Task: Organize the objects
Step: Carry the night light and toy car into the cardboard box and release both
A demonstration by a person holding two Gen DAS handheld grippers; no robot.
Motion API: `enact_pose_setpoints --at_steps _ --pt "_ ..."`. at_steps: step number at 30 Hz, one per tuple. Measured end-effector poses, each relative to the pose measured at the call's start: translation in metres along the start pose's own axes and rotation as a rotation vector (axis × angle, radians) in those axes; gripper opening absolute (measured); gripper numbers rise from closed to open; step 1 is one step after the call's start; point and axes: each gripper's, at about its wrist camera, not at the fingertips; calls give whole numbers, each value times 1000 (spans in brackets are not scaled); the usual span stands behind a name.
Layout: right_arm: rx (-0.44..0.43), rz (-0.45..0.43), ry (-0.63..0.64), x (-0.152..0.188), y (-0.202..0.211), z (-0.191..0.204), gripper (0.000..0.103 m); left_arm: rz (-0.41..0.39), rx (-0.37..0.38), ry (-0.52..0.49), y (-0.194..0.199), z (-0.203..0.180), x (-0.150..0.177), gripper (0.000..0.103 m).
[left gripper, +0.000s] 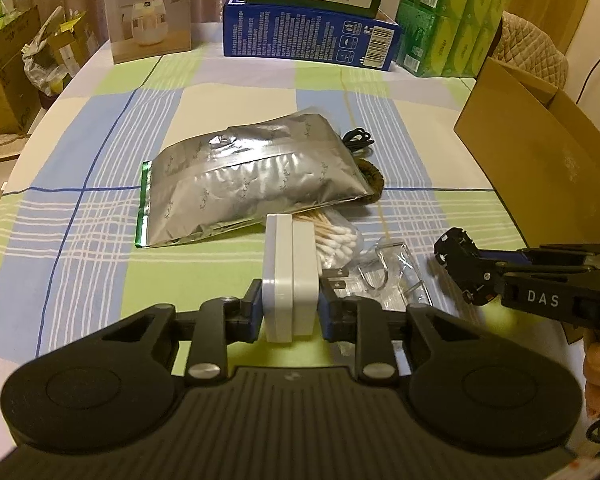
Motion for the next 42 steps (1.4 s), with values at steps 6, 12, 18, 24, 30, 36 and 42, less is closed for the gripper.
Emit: enact_pose_setpoints --at_steps 6,12,18,24,30,36,42 --pt "2 -15 3 -1 4 1 20 -22 -7 1 7 -1 -1 23" --pt "23 -42 3 2 14 2 20 -40 -1 2 14 -9 -5 23" --pt "57 -93 -1 -1 39 2 19 -61 25 1 25 -25 -3 23" --pt "78 -134 2 -2 82 -6 19 -70 22 -50 39 -55 -6 23" --pt "101 -202 -25 -4 140 -29 19 -112 43 -58 75 -86 -1 23" --pt "148 -247 -43 4 194 -55 19 -159 77 -91 115 -128 -5 23" --pt "207 -258 -70 14 234 -92 19 -190 134 -127 139 -179 -10 23"
Point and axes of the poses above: each gripper's, at about its wrist camera, not at the fingertips, and y roughly against the way its jaws point, z to its left, x to its underside, and after that the axes turned 8 degrees about x, right-handed
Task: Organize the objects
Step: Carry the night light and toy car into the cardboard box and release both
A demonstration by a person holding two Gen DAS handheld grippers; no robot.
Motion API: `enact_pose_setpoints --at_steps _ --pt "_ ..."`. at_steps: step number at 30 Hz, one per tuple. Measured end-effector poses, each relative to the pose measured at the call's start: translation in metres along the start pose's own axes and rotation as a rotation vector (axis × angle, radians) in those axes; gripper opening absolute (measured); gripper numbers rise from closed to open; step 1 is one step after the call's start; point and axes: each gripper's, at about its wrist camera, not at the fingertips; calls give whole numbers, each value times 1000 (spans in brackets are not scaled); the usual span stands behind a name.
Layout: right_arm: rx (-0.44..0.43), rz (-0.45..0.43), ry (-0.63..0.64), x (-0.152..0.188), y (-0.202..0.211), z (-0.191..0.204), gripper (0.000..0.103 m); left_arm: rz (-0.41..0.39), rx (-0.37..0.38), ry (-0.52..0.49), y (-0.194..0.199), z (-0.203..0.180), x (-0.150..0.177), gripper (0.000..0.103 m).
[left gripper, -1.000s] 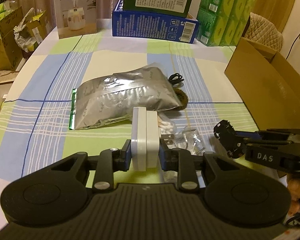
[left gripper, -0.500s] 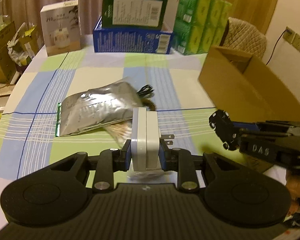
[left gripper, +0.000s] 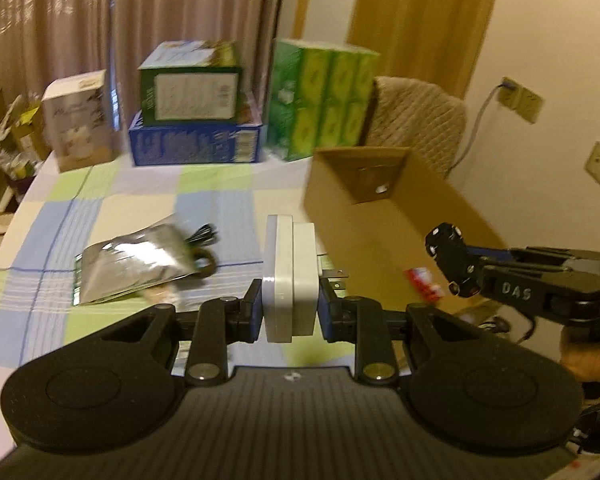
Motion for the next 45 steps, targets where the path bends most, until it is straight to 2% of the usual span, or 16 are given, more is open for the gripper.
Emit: enact_pose_setpoints --at_steps 8,14,19,25,34,45 --pt "57 2 -18 -4 10 -54 19 4 79 -56 -10 -63 -9 23" --pt "80 18 -31 -4 -8 -86 19 40 124 -98 -49 -96 -16 23" --pt "65 46 -62 1 -27 -107 19 85 147 -110 -88 -113 -18 23" --pt "77 63 -63 2 -43 -121 19 125 146 -124 -125 -121 -19 23" --pt "87 71 -66 3 -51 -127 19 132 139 -142 -152 -125 -18 23" --pt "91 78 -55 5 -49 -120 19 87 101 -125 -129 -109 -22 30"
Point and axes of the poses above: each gripper's, at about its wrist camera, not at the fingertips, and y roughly against the way its jaws point, z to its left, x to its underside, and after that the axes turned 8 degrees about x, right-handed
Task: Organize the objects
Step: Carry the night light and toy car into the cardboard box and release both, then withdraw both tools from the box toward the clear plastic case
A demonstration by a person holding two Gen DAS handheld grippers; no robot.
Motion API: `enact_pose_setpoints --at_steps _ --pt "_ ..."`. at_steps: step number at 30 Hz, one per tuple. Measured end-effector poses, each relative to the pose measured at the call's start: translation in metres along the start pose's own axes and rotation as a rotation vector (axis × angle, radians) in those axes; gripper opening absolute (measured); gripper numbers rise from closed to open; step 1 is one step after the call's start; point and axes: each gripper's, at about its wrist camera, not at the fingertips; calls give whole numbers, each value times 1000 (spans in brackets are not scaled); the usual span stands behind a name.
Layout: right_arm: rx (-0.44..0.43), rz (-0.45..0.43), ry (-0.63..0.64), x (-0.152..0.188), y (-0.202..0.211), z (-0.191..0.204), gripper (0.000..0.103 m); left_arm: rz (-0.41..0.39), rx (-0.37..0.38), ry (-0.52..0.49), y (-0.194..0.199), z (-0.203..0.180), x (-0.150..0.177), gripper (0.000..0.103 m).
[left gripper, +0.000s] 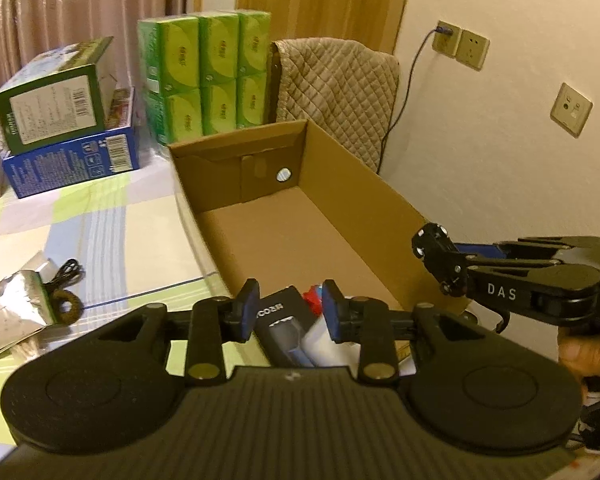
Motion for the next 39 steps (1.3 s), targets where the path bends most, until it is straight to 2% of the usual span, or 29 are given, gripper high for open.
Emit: enact_pose_setpoints --at_steps 19,21,23,24,30,39 --pt "8 3 10 -3 1 14 20 -23 -24 38 30 22 11 36" --pt "-4 0 -7 -3 1 13 26 -24 -28 40 31 24 12 40" --pt "-9 -21 -26 -4 4 11 47 -25 -37 48 33 27 13 53" --pt "-8 -32 -31 -4 6 10 50 -25 -42 51 34 28 14 60" --pt "7 -59 -36 -7 20 9 52 -31 -72 58 45 39 20 69" --pt "5 -77 -18 -6 37 23 53 -35 -95 84 64 53 33 71"
Point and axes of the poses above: each gripper's, at about its wrist camera, not at the fingertips, and y roughly against the way its jaws point, z to its left, x to its underside, and after that the axes turned 8 degrees about x, right-handed
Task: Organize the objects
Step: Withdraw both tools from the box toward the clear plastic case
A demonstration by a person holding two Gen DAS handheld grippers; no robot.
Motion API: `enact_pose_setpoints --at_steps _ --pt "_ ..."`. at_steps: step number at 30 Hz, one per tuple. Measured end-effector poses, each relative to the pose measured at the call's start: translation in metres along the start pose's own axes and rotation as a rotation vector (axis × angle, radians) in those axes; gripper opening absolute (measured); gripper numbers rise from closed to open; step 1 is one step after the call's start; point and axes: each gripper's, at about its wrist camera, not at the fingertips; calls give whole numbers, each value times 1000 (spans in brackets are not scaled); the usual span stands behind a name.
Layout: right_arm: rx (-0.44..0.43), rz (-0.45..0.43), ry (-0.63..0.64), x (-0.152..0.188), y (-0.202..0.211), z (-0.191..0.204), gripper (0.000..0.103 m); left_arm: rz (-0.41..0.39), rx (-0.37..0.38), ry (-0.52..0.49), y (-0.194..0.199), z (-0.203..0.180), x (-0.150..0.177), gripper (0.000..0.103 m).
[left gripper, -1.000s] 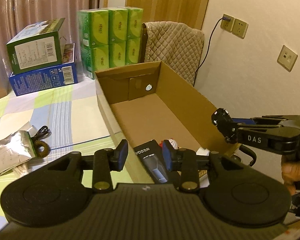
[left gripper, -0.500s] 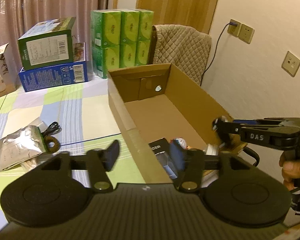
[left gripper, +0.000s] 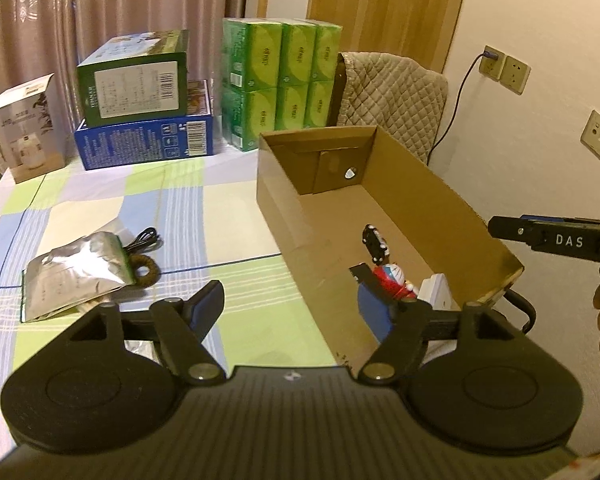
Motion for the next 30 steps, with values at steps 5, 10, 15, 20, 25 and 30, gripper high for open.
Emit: enact_pose_setpoints --at_steps 5,10,15,20,25,30 --pt "-7 -7 15 2 10 14 54 -5 -15 12 14 8 6 72" --pt "-19 -15 30 4 21 29 56 -21 -40 25 32 21 11 76" --pt "-40 -21 51 4 30 48 59 -34 -73 41 50 38 14 80" --pt "-78 -35 67 3 39 70 62 -46 -112 54 69 56 19 85" --pt "-134 -52 85 0 47 97 69 -55 -173 70 90 80 24 92" --pt "-194 -58 99 0 46 130 73 -67 -240 90 109 109 30 99"
Point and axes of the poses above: each gripper's, at about its wrist camera, not at the fingertips, and y roughly against the way its jaws point, z to its left, x to its underside, and after that the axes turned 8 degrees about x, right-handed
